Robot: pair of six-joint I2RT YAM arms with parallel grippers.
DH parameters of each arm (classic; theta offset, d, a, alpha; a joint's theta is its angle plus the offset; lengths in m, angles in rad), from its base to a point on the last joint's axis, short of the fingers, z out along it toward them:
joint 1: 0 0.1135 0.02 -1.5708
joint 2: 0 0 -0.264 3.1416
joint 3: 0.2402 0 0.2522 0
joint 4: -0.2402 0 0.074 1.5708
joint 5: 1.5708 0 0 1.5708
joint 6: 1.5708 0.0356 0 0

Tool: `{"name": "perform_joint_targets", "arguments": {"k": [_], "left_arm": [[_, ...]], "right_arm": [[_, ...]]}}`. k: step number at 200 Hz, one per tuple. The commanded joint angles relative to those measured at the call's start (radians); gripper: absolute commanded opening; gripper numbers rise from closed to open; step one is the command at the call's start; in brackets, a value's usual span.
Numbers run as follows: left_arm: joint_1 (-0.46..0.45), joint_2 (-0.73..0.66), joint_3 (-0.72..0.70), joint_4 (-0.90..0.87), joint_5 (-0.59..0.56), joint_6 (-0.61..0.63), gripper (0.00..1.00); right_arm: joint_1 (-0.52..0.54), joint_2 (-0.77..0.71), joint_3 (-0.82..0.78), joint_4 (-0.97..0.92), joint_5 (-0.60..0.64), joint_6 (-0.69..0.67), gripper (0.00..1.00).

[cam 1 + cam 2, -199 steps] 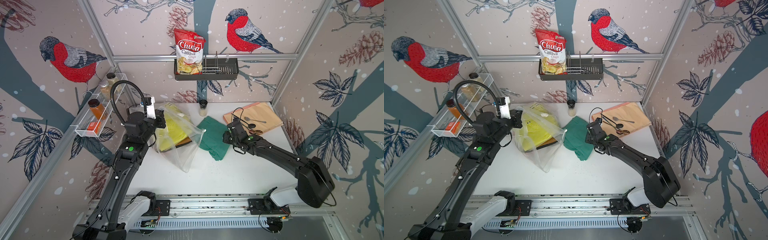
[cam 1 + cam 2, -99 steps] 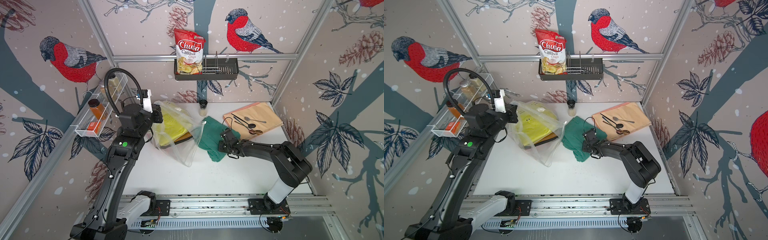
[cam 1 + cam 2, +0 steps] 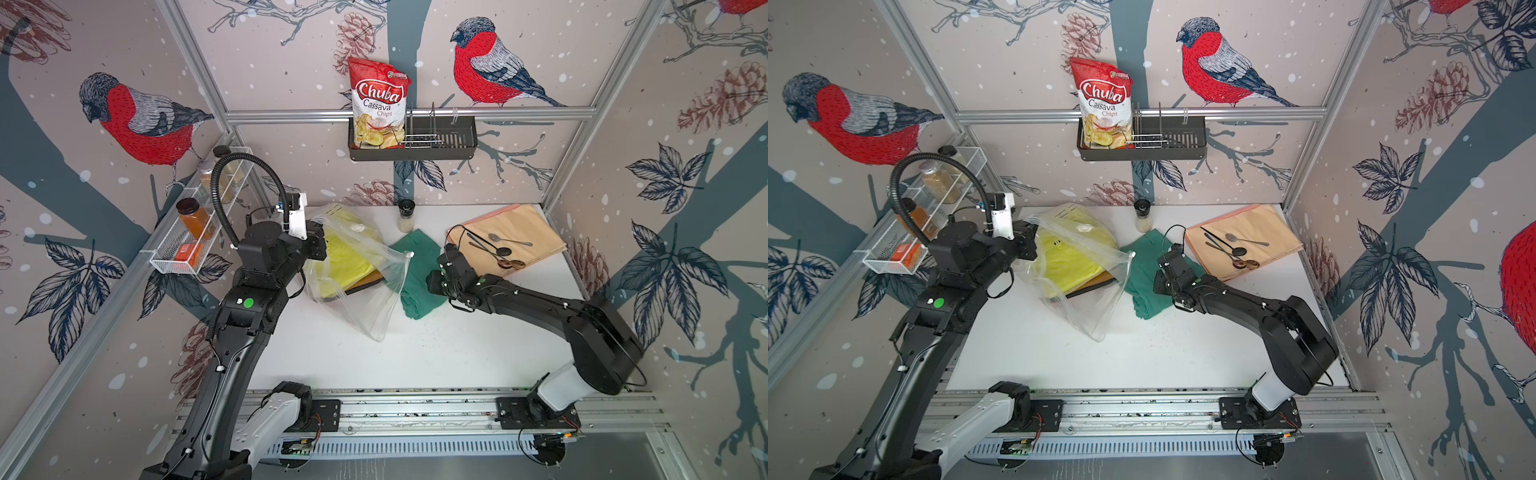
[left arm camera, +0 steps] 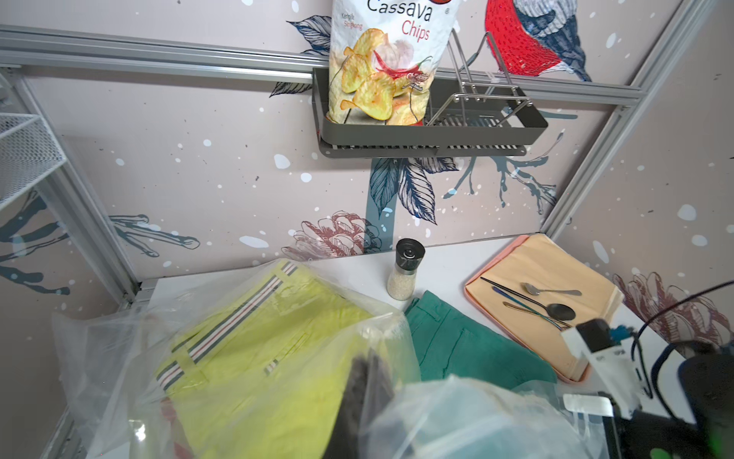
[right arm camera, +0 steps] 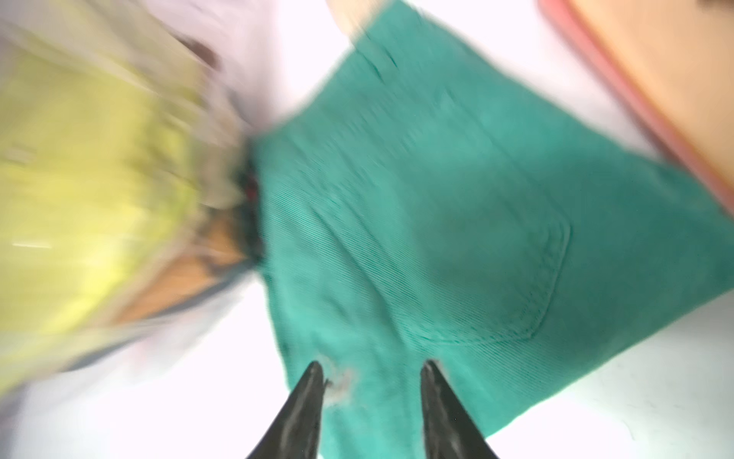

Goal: Take the trousers out of the vacuum bag
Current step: Place the trousers at the center of the board.

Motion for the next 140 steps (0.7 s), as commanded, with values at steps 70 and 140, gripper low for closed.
{"name": "perform_joint_targets", "arguments": {"k": [70,140], "left_arm": [[-0.029,0.018,-0.122,0.224,0.076,-0.018,0.0],[-0.182,0.167,-0.019,0.216,-0.042,0.016,0.0]], "right_arm": [[0.158,-0.205,0.097,-0.003,-0.12,0.05,0.57],[0.312,-0.205,0.09,0.108,-0.047,0.134,0.56]]}}
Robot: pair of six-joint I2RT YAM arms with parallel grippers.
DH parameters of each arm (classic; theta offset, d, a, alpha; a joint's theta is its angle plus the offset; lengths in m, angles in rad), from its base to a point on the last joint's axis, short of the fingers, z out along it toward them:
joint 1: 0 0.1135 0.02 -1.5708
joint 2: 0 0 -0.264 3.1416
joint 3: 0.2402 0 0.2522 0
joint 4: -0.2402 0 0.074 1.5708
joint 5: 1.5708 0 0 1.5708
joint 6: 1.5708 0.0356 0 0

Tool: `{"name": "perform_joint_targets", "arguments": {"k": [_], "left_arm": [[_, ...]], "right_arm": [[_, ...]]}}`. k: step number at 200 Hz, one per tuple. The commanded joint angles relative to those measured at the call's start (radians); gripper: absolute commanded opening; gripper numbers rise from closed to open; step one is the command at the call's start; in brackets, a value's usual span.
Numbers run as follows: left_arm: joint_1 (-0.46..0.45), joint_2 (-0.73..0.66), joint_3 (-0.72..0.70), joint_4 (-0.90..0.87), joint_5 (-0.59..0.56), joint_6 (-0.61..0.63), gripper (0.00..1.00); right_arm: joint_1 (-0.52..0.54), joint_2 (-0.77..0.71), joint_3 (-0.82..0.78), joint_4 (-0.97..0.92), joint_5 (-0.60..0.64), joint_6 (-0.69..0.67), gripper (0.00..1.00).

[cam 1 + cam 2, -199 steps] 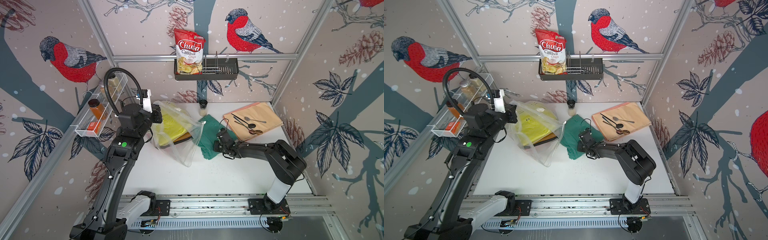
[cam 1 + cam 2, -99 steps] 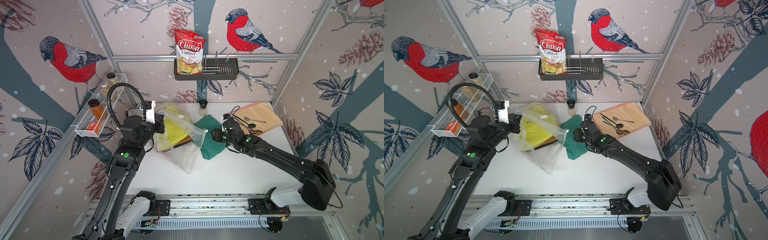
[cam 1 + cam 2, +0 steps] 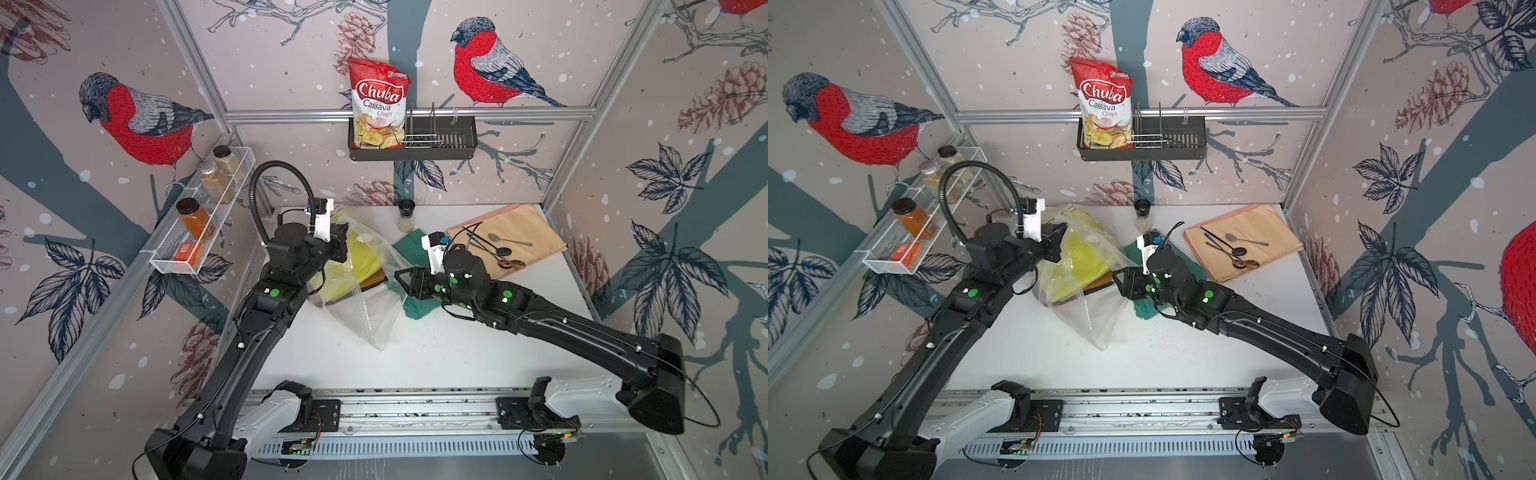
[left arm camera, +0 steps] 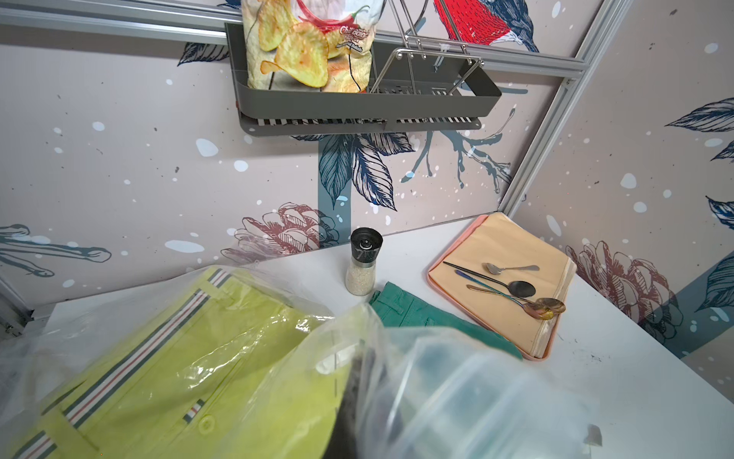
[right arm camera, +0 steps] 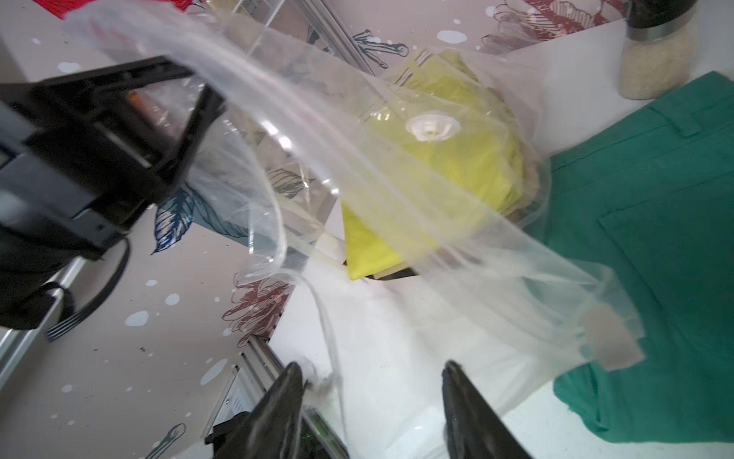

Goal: Take the trousers out of the vacuum bag
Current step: Take out the trousers from the vacuum bag.

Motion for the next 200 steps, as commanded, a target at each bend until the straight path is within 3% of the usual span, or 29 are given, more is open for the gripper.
{"name": "perform_joint_targets", "arguments": {"k": [1,60,132,200], "left_arm": [[-0.04,0.027,0.035,0.049,-0.039,0.021,0.0],[-0.078,0.043,0.12,-0.023,-0.037,0.009,0.0],[-0.134,0.05,0.146,-0.047,-0.039,0.009,0.0],[-0.135,0.022,0.111,-0.063,-0.036,0.028,0.0]], "right_arm": [[0.016,0.017,-0.028,0.104,0.033,0.055,0.56],[0.056,0.262,-0.07,0.406,0.105,0.207,0.52],[0.069,0.436,-0.03,0.482,0.249,0.284,0.52],[0.041,0.566,-0.008,0.575,0.182,0.338,0.56]]}}
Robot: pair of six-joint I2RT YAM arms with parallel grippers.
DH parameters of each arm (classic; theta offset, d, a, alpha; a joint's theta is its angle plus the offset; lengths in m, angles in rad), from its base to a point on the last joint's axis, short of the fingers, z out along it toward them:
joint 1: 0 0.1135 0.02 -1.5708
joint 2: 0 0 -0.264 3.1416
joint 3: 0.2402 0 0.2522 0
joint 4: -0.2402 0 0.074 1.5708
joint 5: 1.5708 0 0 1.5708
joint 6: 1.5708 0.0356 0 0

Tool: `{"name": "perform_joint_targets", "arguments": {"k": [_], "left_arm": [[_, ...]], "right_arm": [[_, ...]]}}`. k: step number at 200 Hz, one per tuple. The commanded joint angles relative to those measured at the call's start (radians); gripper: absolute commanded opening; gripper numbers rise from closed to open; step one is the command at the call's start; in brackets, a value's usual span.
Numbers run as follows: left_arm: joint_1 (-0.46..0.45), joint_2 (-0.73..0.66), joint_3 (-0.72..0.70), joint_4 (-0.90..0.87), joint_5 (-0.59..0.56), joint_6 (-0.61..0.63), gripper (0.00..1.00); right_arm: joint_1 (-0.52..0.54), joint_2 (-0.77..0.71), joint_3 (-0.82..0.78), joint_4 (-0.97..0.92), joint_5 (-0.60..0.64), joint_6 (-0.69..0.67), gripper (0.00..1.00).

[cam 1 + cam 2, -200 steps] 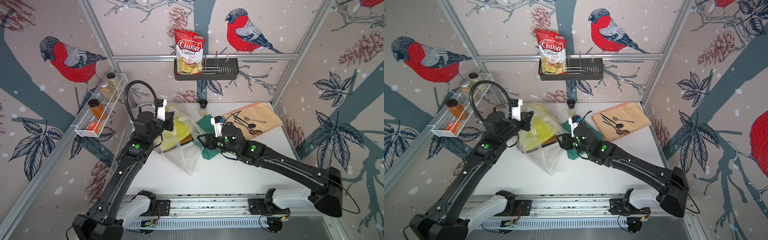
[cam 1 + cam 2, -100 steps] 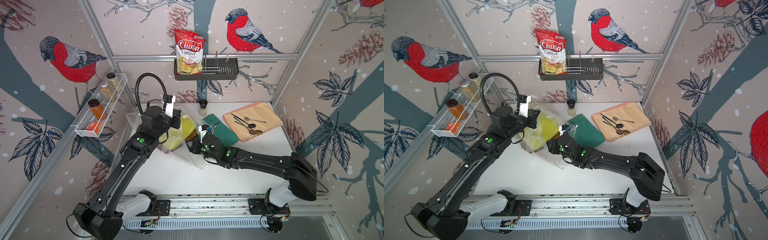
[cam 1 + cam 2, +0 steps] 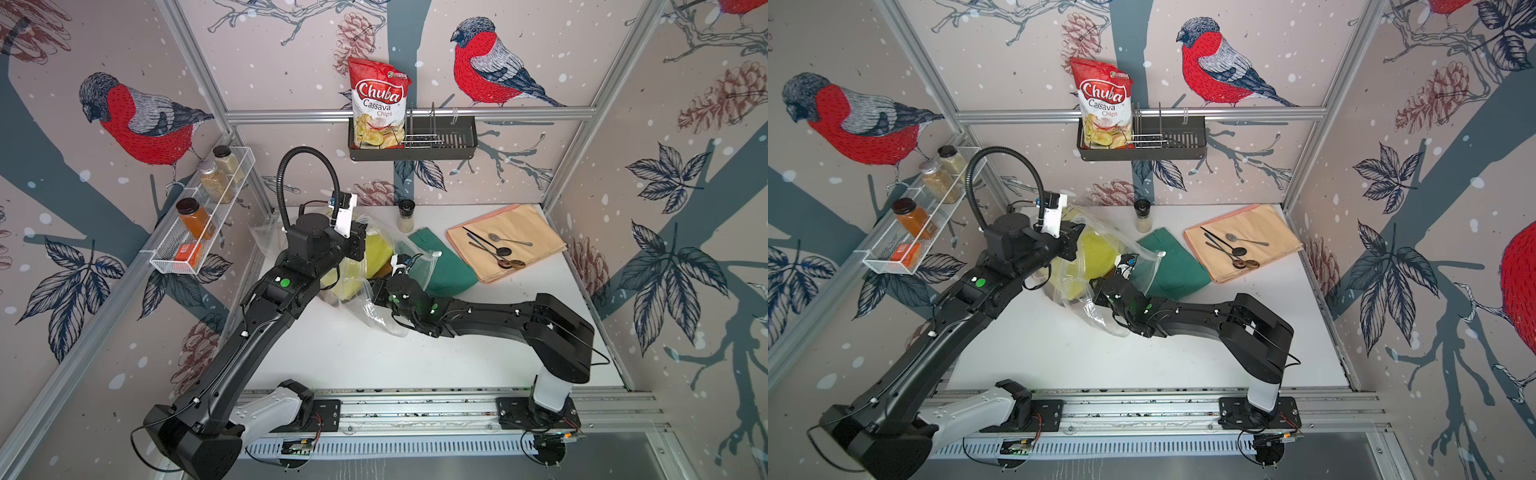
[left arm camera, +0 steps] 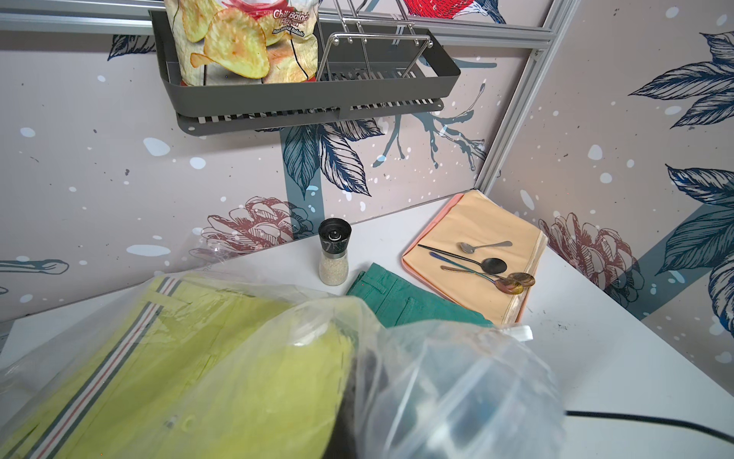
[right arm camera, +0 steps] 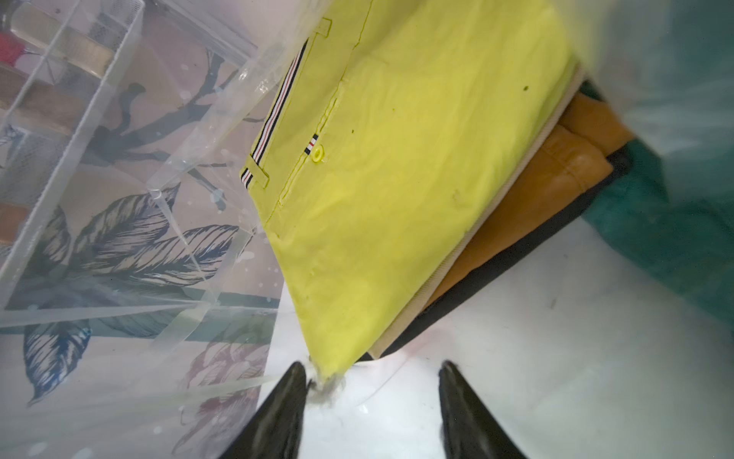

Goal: Take the trousers out of the vacuum bag
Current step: Take out the trousers from the vacuum bag.

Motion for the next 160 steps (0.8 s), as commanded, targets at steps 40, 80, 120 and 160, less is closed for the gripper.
{"name": "perform_joint_targets", "arguments": {"k": [40,80,120,160], "left_arm": [[-0.005,-0.024,-0.014,0.065,0.033,0.015,0.0],[-0.006,-0.031,-0.031,0.084,0.034,0.017,0.0],[-0.006,-0.028,-0.039,0.093,0.035,0.022,0.0],[-0.006,-0.031,-0.048,0.101,0.038,0.024,0.0]], "right_arm": [[-0.057,0.071,-0.015,0.158,-0.108,0.084,0.57],[-0.091,0.11,-0.025,0.233,-0.186,0.131,0.57],[-0.106,0.133,-0.026,0.27,-0.227,0.158,0.57],[-0.118,0.151,-0.015,0.289,-0.25,0.163,0.57]]}}
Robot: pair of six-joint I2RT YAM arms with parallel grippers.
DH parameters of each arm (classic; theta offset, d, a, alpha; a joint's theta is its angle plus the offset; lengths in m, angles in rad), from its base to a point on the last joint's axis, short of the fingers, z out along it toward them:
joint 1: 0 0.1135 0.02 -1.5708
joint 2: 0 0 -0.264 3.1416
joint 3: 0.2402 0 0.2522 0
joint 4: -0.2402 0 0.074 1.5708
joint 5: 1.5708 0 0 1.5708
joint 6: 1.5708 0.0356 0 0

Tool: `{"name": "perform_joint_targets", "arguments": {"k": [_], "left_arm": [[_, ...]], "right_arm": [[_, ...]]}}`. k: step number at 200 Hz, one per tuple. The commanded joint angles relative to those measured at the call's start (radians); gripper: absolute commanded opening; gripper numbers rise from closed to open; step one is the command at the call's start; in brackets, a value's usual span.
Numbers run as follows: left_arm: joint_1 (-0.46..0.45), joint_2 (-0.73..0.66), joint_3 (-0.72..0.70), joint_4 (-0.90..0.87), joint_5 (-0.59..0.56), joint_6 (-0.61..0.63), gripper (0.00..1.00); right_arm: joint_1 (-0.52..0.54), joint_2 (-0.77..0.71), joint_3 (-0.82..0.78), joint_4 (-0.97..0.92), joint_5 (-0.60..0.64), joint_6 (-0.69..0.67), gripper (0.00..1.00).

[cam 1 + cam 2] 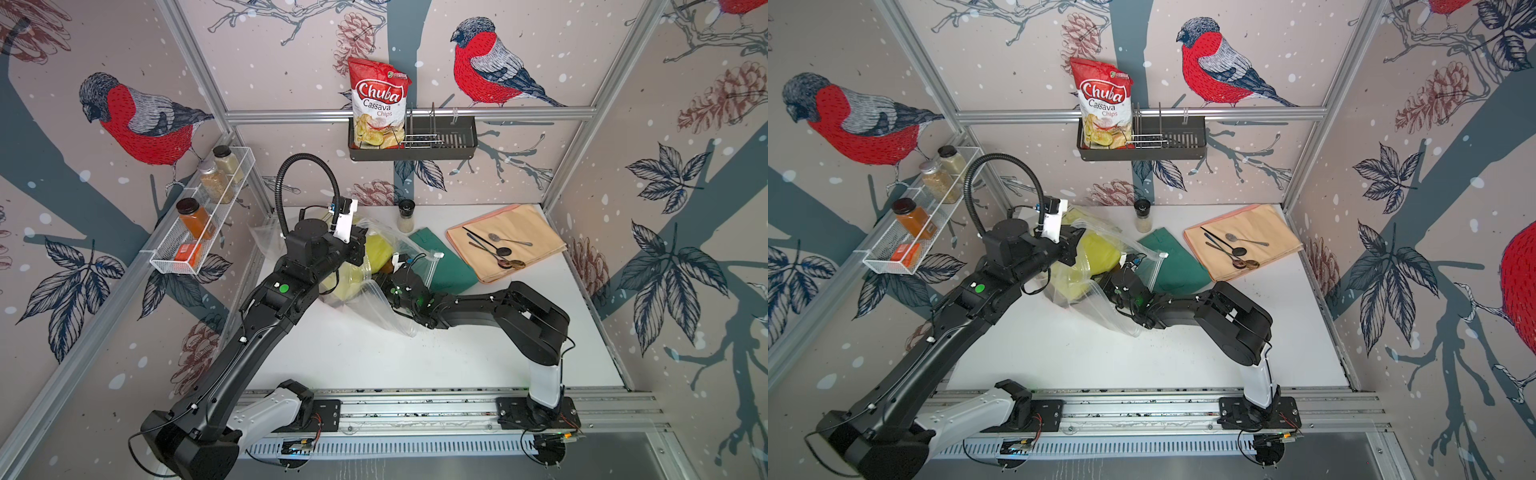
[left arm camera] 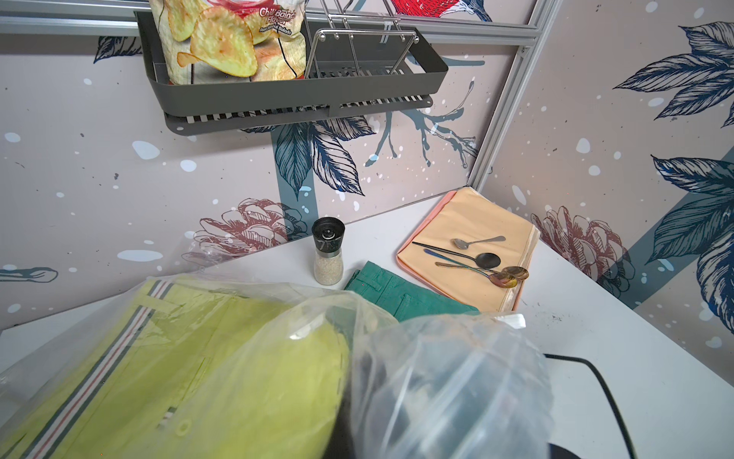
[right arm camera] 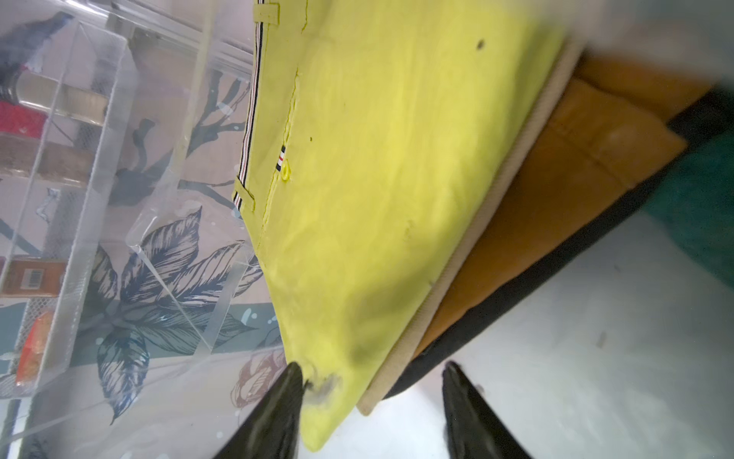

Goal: Take the trousers out of the vacuum bag
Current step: Take out the trousers from the vacuum bag.

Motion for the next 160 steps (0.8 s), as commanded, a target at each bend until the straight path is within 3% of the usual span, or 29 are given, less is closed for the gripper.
{"name": "perform_joint_targets", "arguments": {"k": [1,160], "left_arm": [[-0.004,-0.005,-0.003,0.075,0.015,0.007,0.0],[-0.004,-0.017,-0.032,0.11,0.041,-0.005,0.0]], "right_arm": [[-0.006,0.014,0.011,0.052,-0.03,0.016,0.57],[-0.024,0.116,0.159,-0.041,-0.028,0.057,0.55]]}}
